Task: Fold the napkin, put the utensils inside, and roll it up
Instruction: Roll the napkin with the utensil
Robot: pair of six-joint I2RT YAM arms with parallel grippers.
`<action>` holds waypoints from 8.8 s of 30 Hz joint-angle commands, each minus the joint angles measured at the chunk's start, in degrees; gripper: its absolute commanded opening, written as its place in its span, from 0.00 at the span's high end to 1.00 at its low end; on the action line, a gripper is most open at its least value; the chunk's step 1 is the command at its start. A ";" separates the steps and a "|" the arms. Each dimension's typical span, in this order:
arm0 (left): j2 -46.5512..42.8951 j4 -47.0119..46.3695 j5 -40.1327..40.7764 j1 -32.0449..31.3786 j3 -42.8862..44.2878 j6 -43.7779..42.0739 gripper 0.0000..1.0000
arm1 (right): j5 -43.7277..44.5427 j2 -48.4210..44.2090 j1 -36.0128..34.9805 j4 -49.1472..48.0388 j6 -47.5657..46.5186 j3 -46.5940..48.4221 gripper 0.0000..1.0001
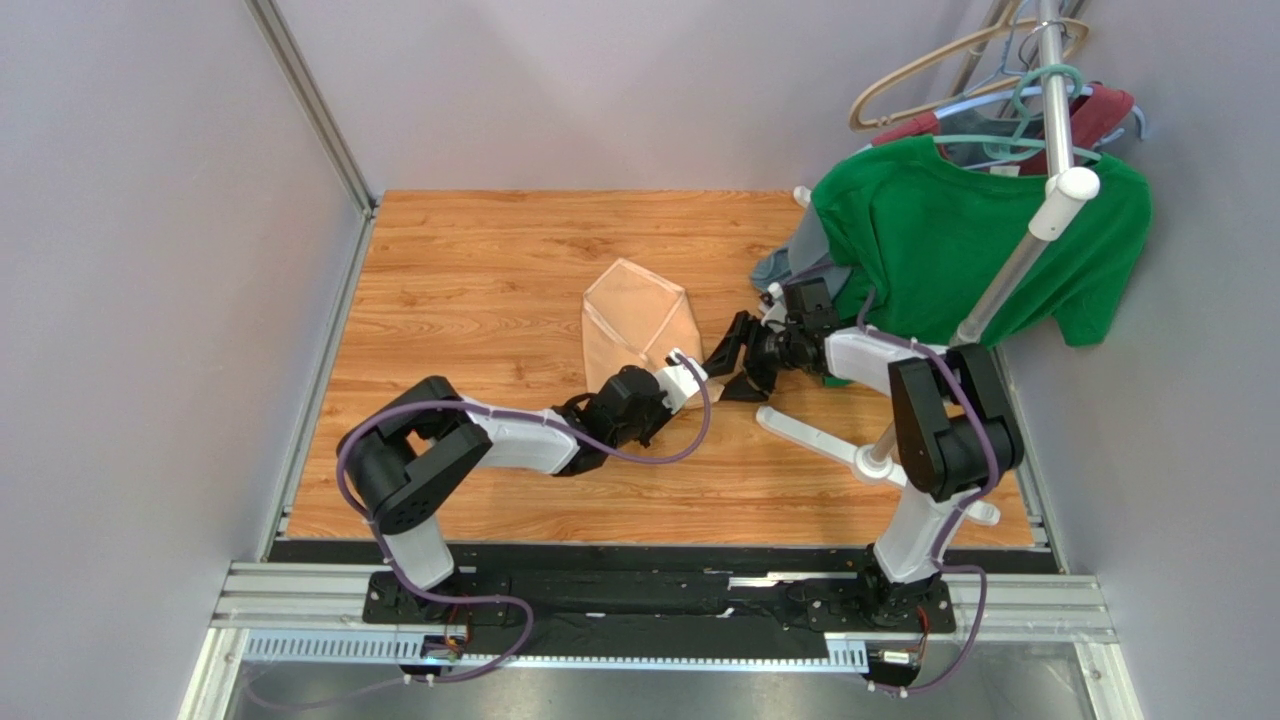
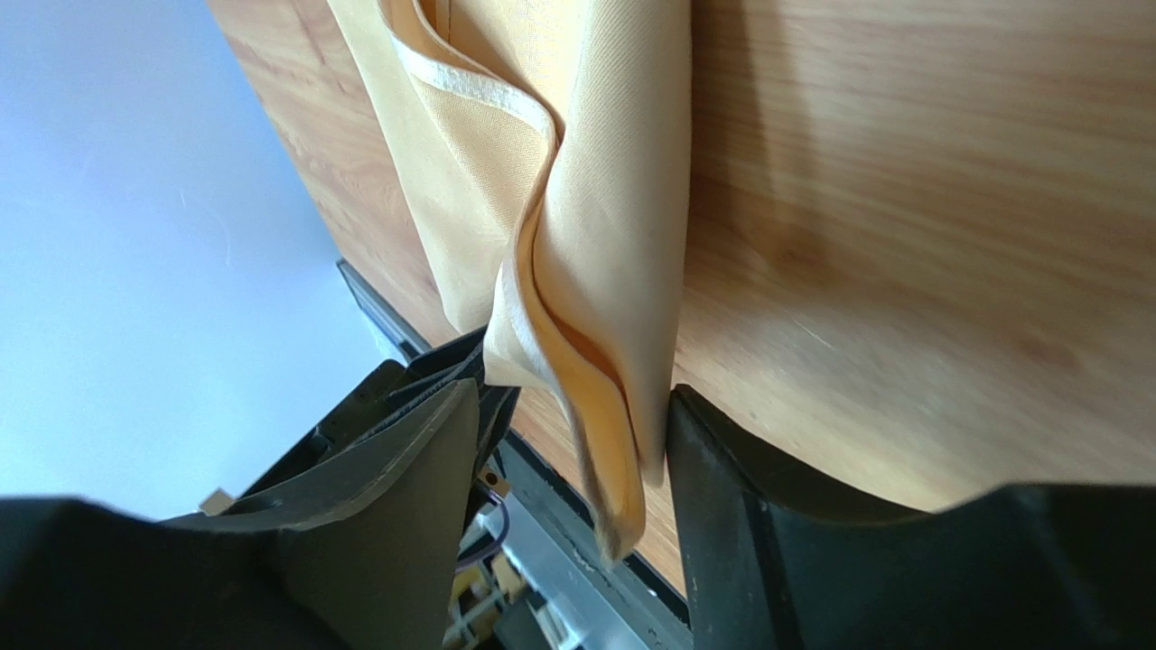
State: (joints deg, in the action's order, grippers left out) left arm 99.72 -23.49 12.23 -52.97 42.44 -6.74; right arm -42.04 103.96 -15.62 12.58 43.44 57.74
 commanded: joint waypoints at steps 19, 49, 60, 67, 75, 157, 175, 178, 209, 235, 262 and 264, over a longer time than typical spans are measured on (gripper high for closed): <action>1.26 37.63 -36.22 13.24 10.73 12.81 1.00 | 14.35 -24.33 -6.09 -15.82 -14.96 -21.08 0.39; 3.72 50.03 -44.57 19.57 17.06 10.96 1.00 | 48.45 -23.39 -46.25 -24.88 -67.34 -21.18 0.37; 3.46 50.73 -45.98 19.92 17.15 10.87 1.00 | 58.73 -13.53 -48.81 -31.56 -76.13 -19.50 0.37; 3.64 50.99 -46.15 20.01 17.33 10.61 1.00 | 60.06 -10.63 -49.69 -34.64 -79.12 -19.06 0.38; 3.46 51.08 -46.51 19.92 17.42 10.26 1.00 | 59.36 -8.25 -49.60 -34.12 -80.09 -17.84 0.38; -30.20 8.89 -40.27 23.09 -14.13 21.33 0.23 | 3.03 2.91 -26.75 17.39 -63.66 12.66 1.00; -25.90 11.88 -30.51 16.94 -13.35 15.89 0.23 | -5.51 12.31 -22.44 26.53 -64.18 20.92 1.00; -24.40 12.50 -29.19 16.15 -12.55 15.18 0.23 | -6.21 13.19 -21.83 27.76 -64.62 21.98 1.00; -17.99 19.44 -24.36 12.54 -7.98 16.58 0.74 | -11.22 21.02 -18.75 34.27 -65.24 27.96 1.00; -8.32 22.87 -38.77 20.62 -5.52 25.55 1.00 | -2.63 1.43 -13.21 12.49 -54.69 13.03 0.31; -4.19 22.87 -44.84 24.14 -4.03 27.04 1.00 | 22.26 -9.57 -27.98 3.33 -62.69 -1.05 0.30; -4.10 22.78 -44.92 24.14 -3.94 27.05 1.00 | 23.05 -9.04 -28.06 3.94 -63.04 -0.70 0.30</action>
State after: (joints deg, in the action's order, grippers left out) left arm 93.71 -5.56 -34.94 -29.10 39.07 21.39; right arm -22.15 94.02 -43.16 16.91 -17.63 56.93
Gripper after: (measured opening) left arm 0.030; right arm 0.706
